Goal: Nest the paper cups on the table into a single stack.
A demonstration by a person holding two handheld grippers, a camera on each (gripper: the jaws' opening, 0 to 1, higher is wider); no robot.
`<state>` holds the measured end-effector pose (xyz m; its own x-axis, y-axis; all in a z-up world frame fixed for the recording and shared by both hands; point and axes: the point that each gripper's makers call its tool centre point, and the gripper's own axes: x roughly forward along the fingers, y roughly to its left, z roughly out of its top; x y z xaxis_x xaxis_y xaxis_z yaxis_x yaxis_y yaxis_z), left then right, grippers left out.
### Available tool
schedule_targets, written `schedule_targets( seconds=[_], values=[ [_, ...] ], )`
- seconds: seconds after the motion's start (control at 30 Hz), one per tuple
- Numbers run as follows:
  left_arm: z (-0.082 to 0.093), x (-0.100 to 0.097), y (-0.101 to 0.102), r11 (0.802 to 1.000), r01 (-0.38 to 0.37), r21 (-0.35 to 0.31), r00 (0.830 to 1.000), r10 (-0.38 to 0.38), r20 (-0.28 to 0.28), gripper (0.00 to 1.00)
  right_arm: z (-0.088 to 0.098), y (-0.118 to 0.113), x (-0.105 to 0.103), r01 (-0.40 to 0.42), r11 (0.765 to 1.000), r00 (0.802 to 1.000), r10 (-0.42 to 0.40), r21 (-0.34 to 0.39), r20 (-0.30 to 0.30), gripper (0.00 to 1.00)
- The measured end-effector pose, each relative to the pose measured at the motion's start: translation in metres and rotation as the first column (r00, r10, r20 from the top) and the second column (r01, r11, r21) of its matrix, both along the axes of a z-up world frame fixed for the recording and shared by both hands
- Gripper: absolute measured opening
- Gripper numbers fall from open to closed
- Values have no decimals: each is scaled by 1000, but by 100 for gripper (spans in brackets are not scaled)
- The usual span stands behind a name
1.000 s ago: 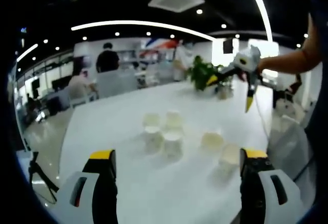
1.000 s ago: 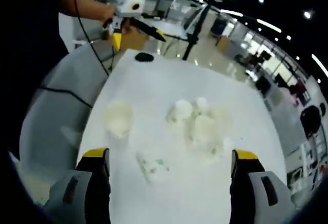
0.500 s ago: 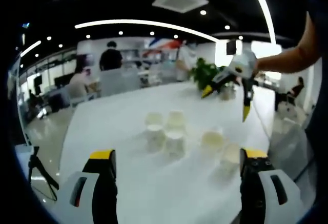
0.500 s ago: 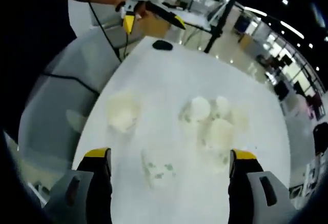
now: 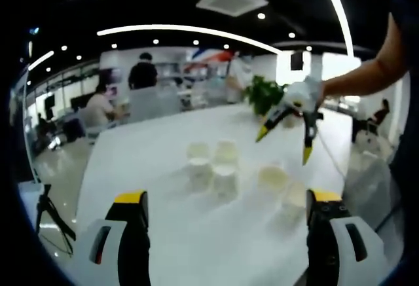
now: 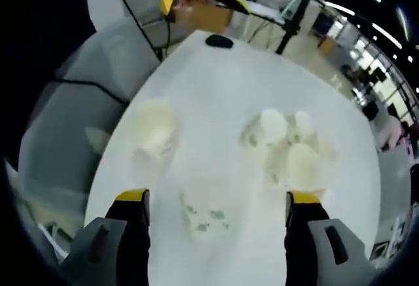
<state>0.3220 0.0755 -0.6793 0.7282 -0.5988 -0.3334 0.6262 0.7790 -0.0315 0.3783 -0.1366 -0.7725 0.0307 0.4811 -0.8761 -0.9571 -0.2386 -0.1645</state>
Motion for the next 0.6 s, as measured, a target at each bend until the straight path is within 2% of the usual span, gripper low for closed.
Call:
schedule_targets(
  seconds=[0.6],
  values=[
    [-5, -6, 2, 1000, -12, -7, 1000, 12, -16, 98, -48, -2, -8, -26, 996, 996, 18, -90, -88, 65]
  ],
)
